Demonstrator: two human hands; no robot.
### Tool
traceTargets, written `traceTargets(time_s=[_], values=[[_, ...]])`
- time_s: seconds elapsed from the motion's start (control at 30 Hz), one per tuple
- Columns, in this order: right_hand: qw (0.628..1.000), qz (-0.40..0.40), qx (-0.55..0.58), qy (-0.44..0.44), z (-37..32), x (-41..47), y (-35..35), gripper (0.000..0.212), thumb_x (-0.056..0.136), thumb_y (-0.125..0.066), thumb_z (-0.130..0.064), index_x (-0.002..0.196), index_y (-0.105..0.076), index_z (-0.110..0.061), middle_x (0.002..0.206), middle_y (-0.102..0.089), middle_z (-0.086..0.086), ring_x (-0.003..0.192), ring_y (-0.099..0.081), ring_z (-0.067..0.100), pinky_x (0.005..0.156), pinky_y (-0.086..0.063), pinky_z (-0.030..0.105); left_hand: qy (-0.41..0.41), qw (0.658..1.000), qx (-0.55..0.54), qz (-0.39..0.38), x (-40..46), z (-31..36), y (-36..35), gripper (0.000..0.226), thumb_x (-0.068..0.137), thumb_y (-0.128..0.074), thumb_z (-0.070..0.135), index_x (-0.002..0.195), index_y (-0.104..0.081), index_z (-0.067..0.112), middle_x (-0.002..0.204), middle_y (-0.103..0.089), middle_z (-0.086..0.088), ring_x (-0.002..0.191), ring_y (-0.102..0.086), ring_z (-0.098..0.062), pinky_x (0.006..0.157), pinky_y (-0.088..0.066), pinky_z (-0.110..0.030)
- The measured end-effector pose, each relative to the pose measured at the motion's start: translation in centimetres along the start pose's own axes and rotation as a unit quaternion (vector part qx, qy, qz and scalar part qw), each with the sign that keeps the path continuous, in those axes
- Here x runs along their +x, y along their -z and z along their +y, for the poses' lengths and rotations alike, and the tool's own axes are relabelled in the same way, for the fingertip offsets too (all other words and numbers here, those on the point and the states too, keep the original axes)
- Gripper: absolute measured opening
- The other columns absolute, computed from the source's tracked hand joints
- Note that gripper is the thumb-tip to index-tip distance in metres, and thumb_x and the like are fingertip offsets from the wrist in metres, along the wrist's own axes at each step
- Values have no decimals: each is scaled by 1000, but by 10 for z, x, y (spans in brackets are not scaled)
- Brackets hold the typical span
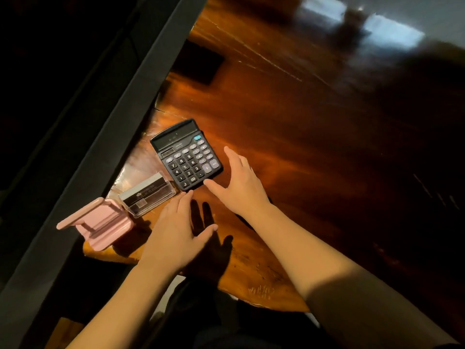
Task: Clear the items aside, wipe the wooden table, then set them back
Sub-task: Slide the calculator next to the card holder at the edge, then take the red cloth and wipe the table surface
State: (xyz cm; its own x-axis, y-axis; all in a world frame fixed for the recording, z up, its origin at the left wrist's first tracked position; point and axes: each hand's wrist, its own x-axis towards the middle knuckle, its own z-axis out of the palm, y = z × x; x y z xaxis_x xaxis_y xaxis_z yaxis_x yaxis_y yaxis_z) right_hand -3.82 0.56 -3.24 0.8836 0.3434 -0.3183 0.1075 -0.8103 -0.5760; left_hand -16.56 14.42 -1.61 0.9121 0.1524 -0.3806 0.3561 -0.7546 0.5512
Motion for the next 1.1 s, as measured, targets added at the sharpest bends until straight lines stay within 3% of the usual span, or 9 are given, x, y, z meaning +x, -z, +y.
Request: traceTargets(time_s=[0.23,0.43,0.57,0.7,0.87,1.03,1.1], values=[[995,38,15,-90,30,-79,50,68,86,-62,-65,146,-43,-41,149,-50,-12,135,-49,13,103,-51,42,-118,992,2,-34,18,30,21,95,80,-63,67,155,-28,19,155,-41,-4,142,-38,-22,113,-35,-40],[986,74,63,-132,55,-162,88,75,85,-61,-67,152,-34,-45,156,-41,-19,141,-40,7,104,-37,26,-197,978,5,-72,20,86,29,96,78,-58,74,154,-29,24,155,-41,0,138,-43,-22,109,-40,-39],[976,121,84,-160,74,-216,112,79,83,-58,-71,152,-25,-51,157,-36,-25,142,-37,3,102,-34,25,-246,963,-14,-107,1,142,17,95,76,-61,74,154,-29,29,156,-40,5,137,-45,-15,107,-43,-35],[951,200,128,-200,105,-286,134,81,79,-56,-76,148,-17,-61,155,-32,-30,134,-35,-4,96,-37,27,-316,937,8,-150,-31,214,-13,95,73,-58,78,153,-28,35,157,-39,9,129,-50,-8,99,-47,-29],[924,272,157,-217,139,-368,155,76,80,-57,-77,144,-16,-66,139,-31,-48,129,-32,-12,96,-40,23,-372,906,33,-200,-70,278,-56,97,70,-53,82,152,-30,36,156,-41,8,136,-45,-11,105,-48,-37],[891,344,165,-247,192,-476,172,79,79,-56,-78,147,-20,-62,135,-30,-50,131,-34,-12,98,-43,23,-429,865,57,-253,-132,350,-128,96,68,-52,84,150,-28,40,153,-42,10,126,-39,1,101,-41,-24],[875,375,161,-259,214,-520,175,80,80,-58,-76,150,-26,-55,145,-37,-38,137,-37,-7,105,-42,26,-448,849,60,-275,-162,378,-160,98,67,-51,86,150,-29,40,152,-42,10,124,-40,1,96,-40,-21]])
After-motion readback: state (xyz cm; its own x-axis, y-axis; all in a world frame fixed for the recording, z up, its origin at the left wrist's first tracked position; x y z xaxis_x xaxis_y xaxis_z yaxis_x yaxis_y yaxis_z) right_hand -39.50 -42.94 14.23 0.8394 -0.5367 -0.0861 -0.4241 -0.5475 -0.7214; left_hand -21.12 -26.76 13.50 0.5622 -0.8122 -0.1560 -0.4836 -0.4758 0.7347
